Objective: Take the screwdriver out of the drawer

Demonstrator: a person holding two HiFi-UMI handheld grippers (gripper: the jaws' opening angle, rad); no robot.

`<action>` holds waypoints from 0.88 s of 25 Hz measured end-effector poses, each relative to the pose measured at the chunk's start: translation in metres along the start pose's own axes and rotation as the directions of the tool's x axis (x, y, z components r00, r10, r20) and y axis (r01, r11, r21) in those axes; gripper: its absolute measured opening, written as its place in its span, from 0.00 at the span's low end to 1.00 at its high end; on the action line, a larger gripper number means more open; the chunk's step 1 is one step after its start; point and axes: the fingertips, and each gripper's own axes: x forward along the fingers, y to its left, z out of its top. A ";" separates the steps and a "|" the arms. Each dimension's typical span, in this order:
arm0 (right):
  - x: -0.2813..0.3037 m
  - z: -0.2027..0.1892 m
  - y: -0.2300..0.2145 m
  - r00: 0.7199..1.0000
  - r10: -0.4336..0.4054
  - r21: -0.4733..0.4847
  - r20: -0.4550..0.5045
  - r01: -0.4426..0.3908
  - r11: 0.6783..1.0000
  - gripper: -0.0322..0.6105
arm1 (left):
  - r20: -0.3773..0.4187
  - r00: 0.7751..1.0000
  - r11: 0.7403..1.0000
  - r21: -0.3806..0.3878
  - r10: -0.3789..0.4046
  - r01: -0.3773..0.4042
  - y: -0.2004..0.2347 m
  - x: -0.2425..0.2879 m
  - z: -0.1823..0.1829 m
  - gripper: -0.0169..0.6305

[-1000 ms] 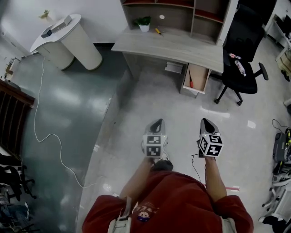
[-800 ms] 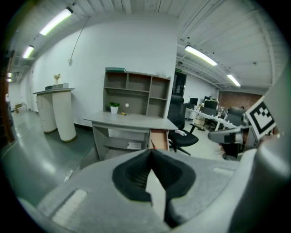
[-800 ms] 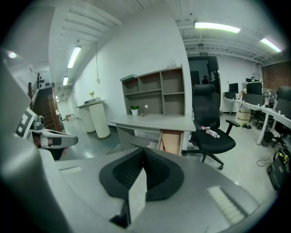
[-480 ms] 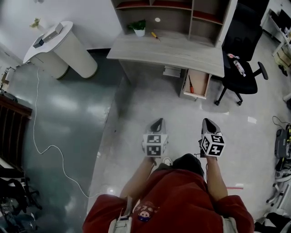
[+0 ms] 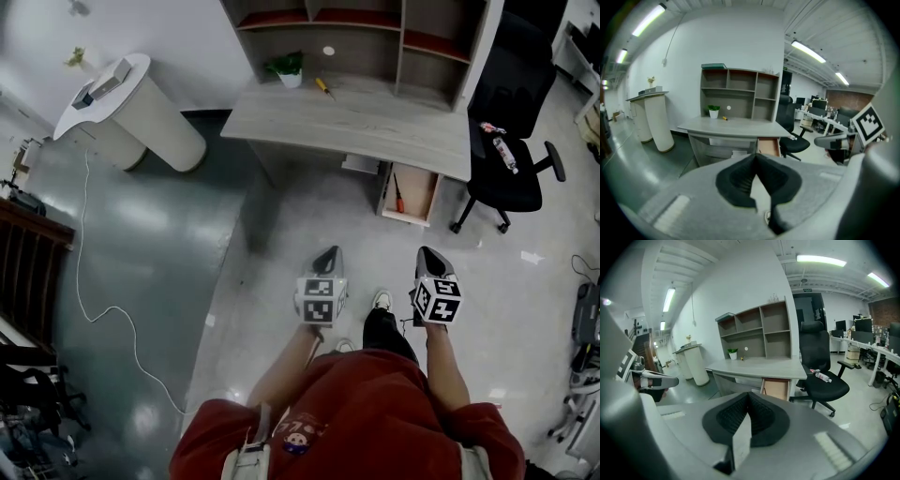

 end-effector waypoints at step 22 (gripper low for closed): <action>0.132 0.115 -0.128 0.993 0.114 -0.009 0.013 -0.114 0.993 0.05 | 0.020 0.997 0.997 0.009 0.072 -0.072 -0.042 0.169 0.127 0.03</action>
